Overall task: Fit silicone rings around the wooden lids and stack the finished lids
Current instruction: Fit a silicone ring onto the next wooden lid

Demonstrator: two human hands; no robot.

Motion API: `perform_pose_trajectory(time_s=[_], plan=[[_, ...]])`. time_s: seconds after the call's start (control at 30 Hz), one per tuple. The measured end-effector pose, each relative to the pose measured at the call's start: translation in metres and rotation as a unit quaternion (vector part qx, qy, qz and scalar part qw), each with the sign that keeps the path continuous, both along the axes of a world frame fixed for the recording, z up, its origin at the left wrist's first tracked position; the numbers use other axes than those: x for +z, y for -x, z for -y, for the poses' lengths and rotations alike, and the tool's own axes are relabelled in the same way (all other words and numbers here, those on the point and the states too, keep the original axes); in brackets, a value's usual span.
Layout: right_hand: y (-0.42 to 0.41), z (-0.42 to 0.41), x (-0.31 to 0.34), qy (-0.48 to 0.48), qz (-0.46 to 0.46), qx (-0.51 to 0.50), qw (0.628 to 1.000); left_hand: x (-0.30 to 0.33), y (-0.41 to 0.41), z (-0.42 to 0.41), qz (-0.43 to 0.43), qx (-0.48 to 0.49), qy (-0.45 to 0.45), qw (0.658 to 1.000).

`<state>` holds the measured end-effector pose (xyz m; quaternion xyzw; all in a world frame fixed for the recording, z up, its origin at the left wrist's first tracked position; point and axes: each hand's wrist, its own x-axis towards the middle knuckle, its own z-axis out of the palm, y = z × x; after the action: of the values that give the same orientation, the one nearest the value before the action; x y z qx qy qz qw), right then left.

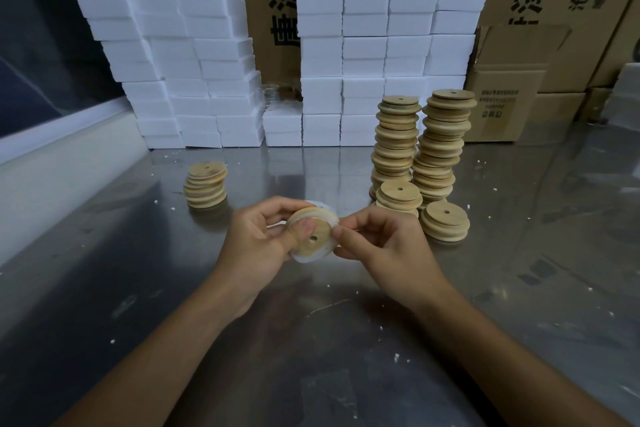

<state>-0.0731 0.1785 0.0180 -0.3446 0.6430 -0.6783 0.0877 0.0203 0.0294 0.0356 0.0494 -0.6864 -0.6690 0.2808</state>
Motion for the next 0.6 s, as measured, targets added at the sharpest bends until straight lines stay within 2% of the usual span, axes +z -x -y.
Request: perform_pose_trajectory(time_s=[0.2,0.43,0.6], plan=[[0.0023,-0.0039,0.0047,-0.016,0.028,0.037,0.999,0.0025,-0.0016,0.0036,0.008,-0.012,-0.006,1.0],[0.0038,-0.0064,0.0024,-0.029,-0.019,-0.008,0.999,-0.0025,-0.0004,0.0012,0.027,-0.014,-0.047,0.998],[0.0011,-0.004,0.0032,0.0,0.022,-0.007,1.0,-0.0031,0.0007,0.0007,0.03,-0.013,-0.075,0.997]])
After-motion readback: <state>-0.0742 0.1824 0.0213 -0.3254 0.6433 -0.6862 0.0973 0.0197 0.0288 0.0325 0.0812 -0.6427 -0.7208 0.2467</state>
